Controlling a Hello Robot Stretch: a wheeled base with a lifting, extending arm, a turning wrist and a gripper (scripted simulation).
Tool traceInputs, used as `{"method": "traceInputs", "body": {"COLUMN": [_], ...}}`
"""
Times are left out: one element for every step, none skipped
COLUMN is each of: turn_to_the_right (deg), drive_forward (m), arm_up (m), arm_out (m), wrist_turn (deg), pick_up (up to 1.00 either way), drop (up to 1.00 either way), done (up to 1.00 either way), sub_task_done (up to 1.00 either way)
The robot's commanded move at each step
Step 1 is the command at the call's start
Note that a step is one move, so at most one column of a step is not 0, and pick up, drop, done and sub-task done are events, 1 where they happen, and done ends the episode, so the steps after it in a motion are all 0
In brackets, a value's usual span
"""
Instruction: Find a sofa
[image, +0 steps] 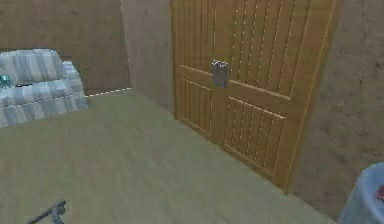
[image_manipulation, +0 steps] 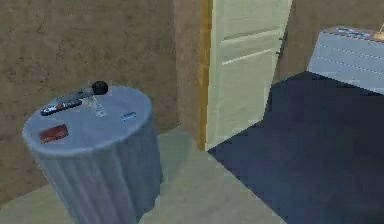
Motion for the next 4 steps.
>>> {"method": "traceInputs", "body": {"turn_to_the_right": [0.0,-45.0,0.0,0.0], "drive_forward": [1.00,0.00,0.70,1.00], "arm_up": [0.00,0.00,0.00,0.00], "arm_out": [0.00,0.00,0.00,0.00], "wrist_turn": [0.0,0.0,0.0,0.0], "pick_up": [0.00,0.00,0.00,0.00], "drop": [0.00,0.00,0.00,0.00], "done": [0.00,0.00,0.00,0.00], "sub_task_done": [0.00,0.00,0.00,0.00]}}
